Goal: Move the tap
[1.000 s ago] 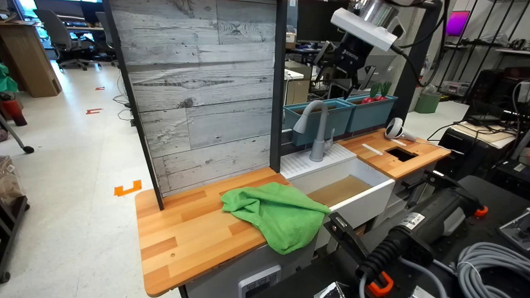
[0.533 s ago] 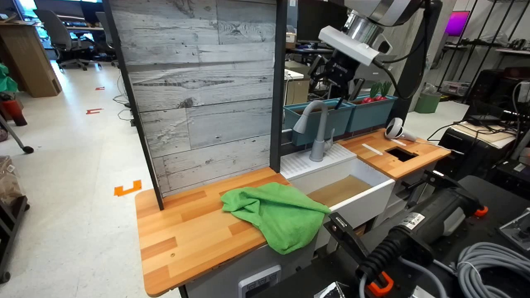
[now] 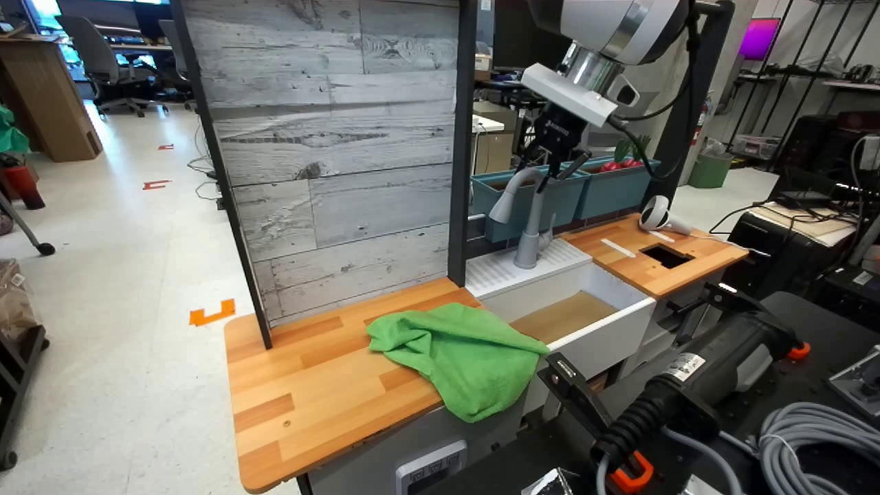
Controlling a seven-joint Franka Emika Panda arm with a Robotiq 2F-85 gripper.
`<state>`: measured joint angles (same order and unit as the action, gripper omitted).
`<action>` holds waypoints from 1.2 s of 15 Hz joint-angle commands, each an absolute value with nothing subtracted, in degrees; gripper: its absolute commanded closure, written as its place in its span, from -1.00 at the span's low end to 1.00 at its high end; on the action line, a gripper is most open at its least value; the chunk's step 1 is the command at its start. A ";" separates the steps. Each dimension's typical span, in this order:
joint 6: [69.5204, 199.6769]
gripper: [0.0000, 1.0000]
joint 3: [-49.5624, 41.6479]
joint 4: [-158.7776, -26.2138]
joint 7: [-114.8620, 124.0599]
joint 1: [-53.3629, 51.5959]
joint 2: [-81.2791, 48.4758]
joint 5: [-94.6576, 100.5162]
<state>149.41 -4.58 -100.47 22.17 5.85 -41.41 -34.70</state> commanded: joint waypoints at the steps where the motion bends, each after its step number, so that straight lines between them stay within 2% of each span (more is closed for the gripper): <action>1: 148.70 0.62 -5.18 -97.93 22.98 6.25 -43.29 -31.32; 3: 147.77 0.87 -5.72 -98.15 22.55 6.26 -43.00 -28.81; 6: 144.25 0.94 -7.16 -98.96 21.67 6.26 -41.78 -23.01; 7: 142.80 0.90 -7.56 -98.83 21.37 6.21 -41.52 -21.32; 10: 138.84 1.00 -9.51 -97.78 20.91 5.18 -41.58 -14.78; 18: 136.66 1.00 -11.17 -95.19 19.57 3.01 -42.65 -4.74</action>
